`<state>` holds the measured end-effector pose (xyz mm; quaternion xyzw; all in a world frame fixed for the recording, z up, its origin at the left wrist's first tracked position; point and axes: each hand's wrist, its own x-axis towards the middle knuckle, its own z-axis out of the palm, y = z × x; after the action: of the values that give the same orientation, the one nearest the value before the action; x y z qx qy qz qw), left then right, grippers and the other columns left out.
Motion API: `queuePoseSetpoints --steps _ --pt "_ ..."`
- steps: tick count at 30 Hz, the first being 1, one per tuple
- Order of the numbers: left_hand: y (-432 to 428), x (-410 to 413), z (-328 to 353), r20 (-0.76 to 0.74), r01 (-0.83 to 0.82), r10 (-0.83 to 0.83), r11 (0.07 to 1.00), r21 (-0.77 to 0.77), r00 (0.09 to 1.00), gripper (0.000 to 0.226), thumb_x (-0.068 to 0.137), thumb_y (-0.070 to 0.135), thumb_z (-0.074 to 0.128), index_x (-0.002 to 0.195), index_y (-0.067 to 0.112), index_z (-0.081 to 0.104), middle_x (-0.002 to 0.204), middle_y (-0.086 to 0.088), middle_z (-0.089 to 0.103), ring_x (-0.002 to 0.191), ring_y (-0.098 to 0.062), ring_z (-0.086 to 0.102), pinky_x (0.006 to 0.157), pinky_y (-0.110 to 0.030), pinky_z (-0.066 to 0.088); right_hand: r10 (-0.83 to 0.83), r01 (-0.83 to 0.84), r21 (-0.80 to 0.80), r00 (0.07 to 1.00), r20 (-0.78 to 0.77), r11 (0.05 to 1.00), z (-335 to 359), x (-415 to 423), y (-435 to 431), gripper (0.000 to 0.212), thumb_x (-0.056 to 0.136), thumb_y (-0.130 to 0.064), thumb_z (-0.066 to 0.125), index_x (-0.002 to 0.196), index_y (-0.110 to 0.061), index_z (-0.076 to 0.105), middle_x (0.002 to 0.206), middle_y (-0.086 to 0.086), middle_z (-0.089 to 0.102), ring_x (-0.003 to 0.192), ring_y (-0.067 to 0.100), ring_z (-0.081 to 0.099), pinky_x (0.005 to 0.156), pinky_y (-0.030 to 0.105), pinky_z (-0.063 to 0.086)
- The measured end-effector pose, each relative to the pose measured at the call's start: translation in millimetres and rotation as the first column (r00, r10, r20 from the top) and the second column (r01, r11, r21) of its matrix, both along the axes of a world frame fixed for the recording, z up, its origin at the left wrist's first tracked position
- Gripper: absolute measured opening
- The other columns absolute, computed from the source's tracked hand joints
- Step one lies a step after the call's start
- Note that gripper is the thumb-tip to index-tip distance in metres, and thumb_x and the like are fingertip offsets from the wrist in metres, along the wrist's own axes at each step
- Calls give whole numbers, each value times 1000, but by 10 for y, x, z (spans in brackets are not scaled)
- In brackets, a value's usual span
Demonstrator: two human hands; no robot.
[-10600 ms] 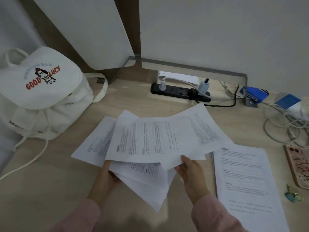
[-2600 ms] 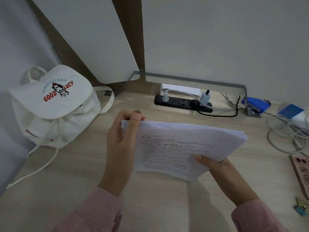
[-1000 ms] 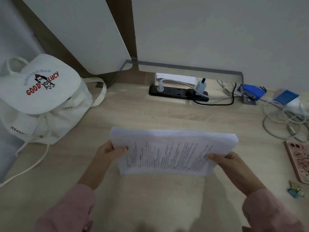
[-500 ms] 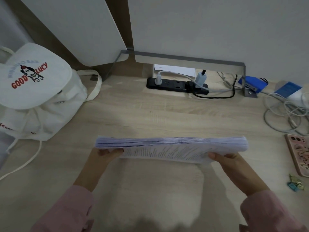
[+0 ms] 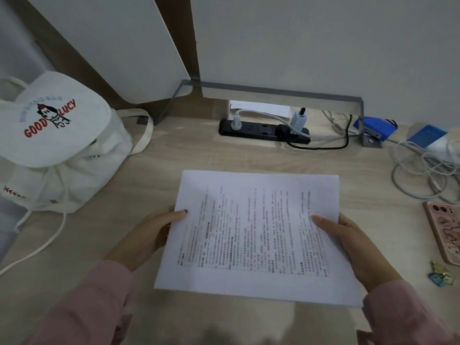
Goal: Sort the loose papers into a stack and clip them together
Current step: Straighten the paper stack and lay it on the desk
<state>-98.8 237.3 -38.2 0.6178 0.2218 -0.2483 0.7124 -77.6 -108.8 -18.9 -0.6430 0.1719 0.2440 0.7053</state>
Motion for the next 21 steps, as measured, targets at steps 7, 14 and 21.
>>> queuePoseSetpoints --steps 7,14,21 --pt "-147 3 -124 -67 -428 426 865 -261 902 22 91 15 51 108 10 64 105 -6 72 91 -15 70 70 -27 59 -234 250 226 967 -96 941 -270 -131 262 40 86 -9 53 125 -12 56 119 15 66 106 36 63 80 45 57" --pt "-577 229 -122 -60 -652 649 752 -99 758 35 91 19 56 126 13 56 122 -5 62 106 -22 60 91 -38 49 -191 223 332 973 -126 917 -386 -332 549 48 77 5 56 125 -6 54 121 13 65 109 30 63 87 41 55" --pt "-463 197 368 428 -343 368 929 -137 826 33 92 24 52 125 28 56 121 11 66 113 -11 61 92 -32 50 65 -61 156 998 -22 986 -40 -233 79 72 50 -27 86 115 -6 64 117 13 67 106 27 65 84 35 56"
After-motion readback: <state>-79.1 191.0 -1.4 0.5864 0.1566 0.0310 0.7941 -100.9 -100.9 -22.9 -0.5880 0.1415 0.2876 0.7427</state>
